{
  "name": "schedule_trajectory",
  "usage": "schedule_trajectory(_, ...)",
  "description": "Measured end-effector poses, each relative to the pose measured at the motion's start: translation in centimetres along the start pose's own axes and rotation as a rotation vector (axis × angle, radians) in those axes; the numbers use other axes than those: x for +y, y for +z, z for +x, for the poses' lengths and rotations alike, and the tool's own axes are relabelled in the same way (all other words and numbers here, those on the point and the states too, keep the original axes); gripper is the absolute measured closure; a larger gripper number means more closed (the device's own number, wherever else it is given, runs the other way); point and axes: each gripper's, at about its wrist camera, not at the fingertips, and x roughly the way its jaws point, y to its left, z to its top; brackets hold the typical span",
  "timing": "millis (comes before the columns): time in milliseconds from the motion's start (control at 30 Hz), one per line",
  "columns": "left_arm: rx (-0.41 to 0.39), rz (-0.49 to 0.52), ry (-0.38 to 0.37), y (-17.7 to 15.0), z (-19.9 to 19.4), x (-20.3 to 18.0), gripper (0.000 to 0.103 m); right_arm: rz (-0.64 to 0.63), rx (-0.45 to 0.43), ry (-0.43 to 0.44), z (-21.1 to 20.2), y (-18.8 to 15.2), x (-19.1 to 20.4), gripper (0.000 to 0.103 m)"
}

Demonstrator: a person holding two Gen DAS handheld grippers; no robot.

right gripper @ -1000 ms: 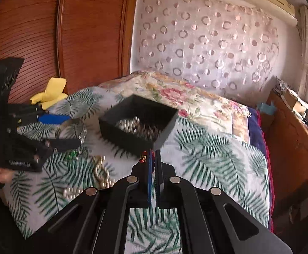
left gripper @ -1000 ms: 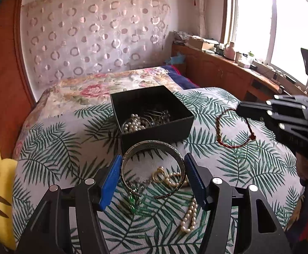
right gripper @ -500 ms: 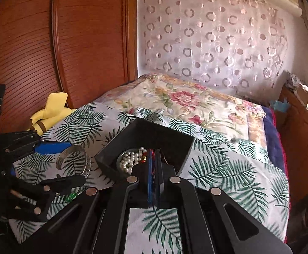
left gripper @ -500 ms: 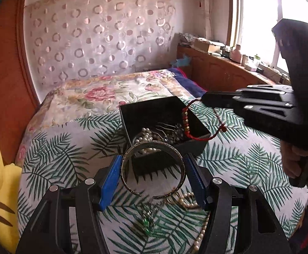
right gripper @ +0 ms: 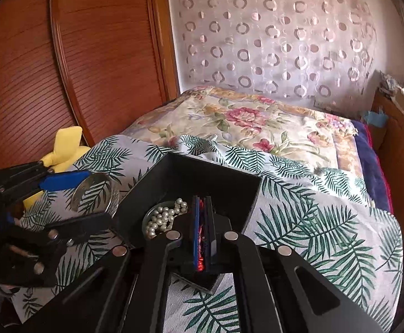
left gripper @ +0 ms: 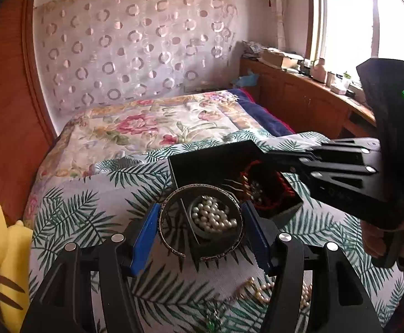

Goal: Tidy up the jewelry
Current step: 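Grasp the silver bangle with left and lower it into the box while right drops the red bracelet in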

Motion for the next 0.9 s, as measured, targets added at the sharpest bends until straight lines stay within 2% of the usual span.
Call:
schedule_trajectory(133, 0.002, 0.000, 0.001, 0.9, 1.0, -0.2, 0.045, 0.020, -0.004, 0.006, -0.4, -0.5, -0.7, 0.077)
schedule_trajectory(600, 0.038, -0.001, -0.005, 3.1, 5.1, -1.0, 0.045, 0.025, -0.046, -0.035, -3.6, -2.2, -2.1, 0.077)
schedule_trajectory(900, 0.024, 0.015, -0.004, 3.1, 5.0, -1.4, 0.045, 0.021, -0.046, -0.048, -4.6, -4.1, -2.2, 0.077)
